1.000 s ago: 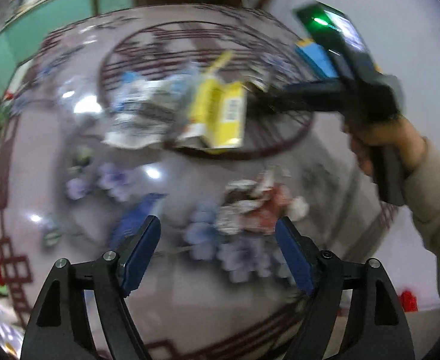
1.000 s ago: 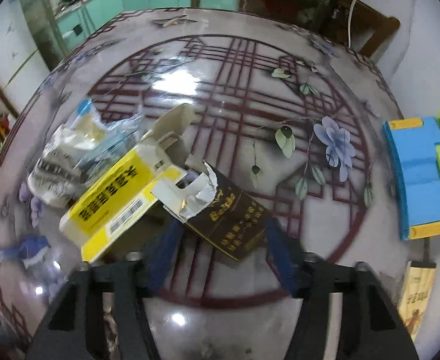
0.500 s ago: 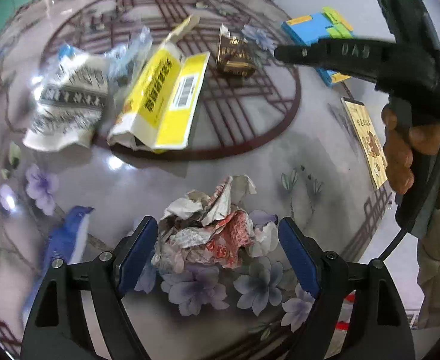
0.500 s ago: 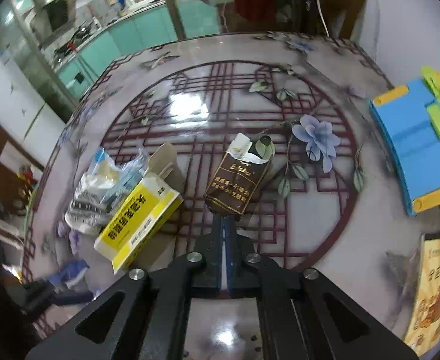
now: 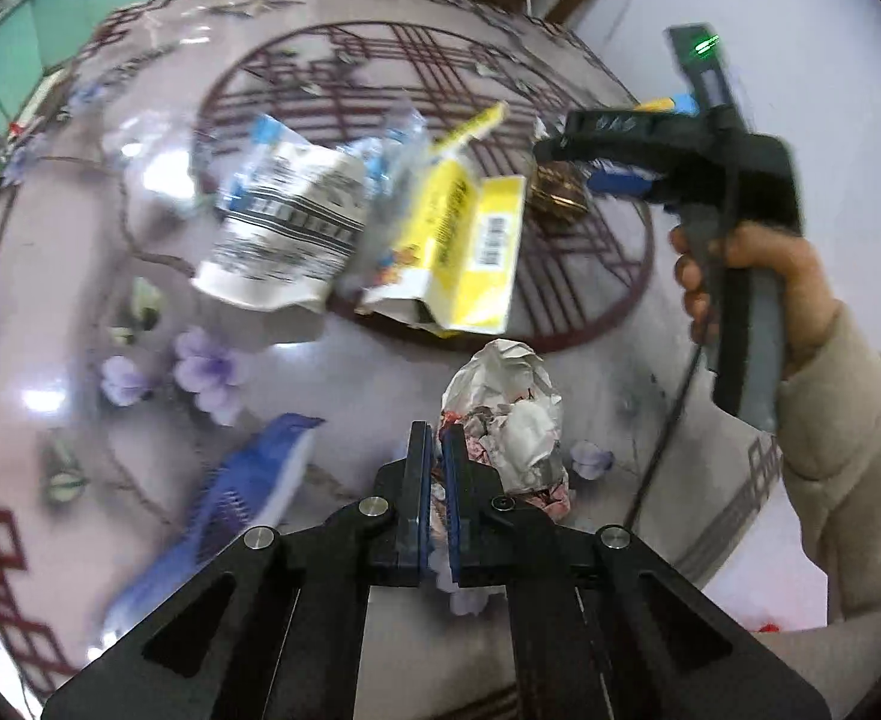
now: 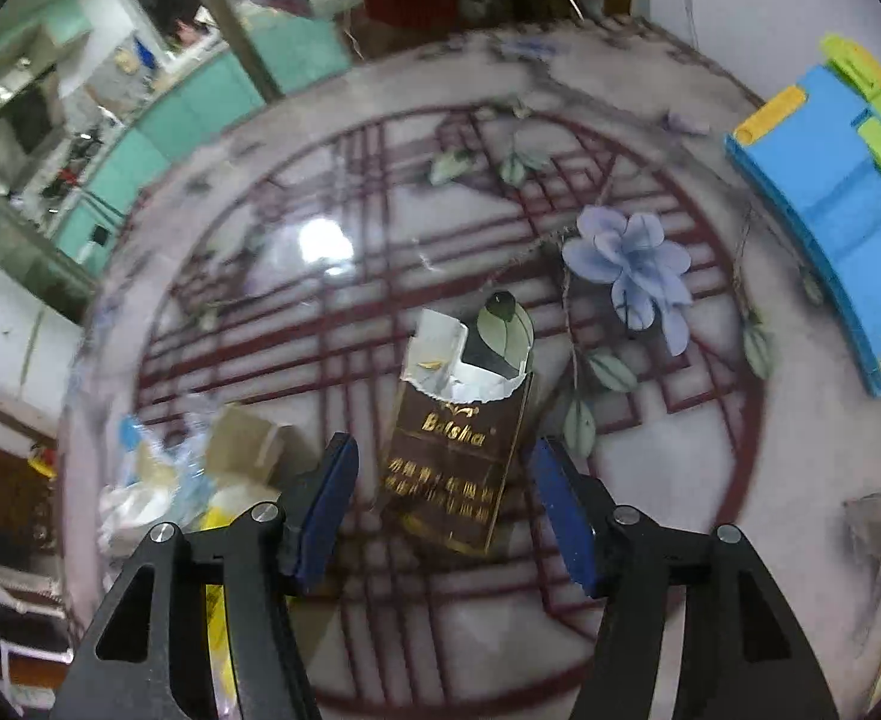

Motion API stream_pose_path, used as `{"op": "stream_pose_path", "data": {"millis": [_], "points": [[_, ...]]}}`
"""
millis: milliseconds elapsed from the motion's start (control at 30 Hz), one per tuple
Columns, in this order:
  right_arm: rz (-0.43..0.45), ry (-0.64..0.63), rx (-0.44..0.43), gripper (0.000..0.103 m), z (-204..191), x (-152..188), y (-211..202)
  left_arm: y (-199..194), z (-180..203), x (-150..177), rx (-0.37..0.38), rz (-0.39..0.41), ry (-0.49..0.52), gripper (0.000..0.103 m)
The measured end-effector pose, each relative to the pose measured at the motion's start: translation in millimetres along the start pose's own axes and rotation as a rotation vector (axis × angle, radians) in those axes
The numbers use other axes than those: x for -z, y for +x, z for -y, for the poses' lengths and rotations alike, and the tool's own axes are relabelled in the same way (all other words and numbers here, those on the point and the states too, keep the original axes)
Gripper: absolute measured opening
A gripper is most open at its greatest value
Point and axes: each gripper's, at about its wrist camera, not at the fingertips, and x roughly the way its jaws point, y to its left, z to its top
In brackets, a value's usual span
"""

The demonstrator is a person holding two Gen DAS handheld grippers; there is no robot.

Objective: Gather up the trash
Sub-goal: 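Grasp crumpled white paper with left gripper while right gripper grasps brown cigarette pack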

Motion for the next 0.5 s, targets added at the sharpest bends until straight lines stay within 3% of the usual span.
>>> {"op": "stream_pose_path", "data": {"millis": [100, 133, 200, 500], "points": [[-0.032, -0.003, 0.010, 0.057, -1, -2, 15, -2, -2, 2, -0.029, 0.007, 0.003, 0.004], [-0.032, 0.001, 0.000, 0.048, -1, -2, 17, -2, -2, 4, -0.038, 0.010, 0.002, 0.004], [-0.019, 0.012, -0.020, 0.044, 1, 0, 14, -3, -7, 4, -0.047, 0.015, -0.013, 0.004], [0.110, -0.009, -0.049, 0.044, 3, 24, -56, -23, -47, 15, -0.066, 0.062, -0.137, 0.004]]}}
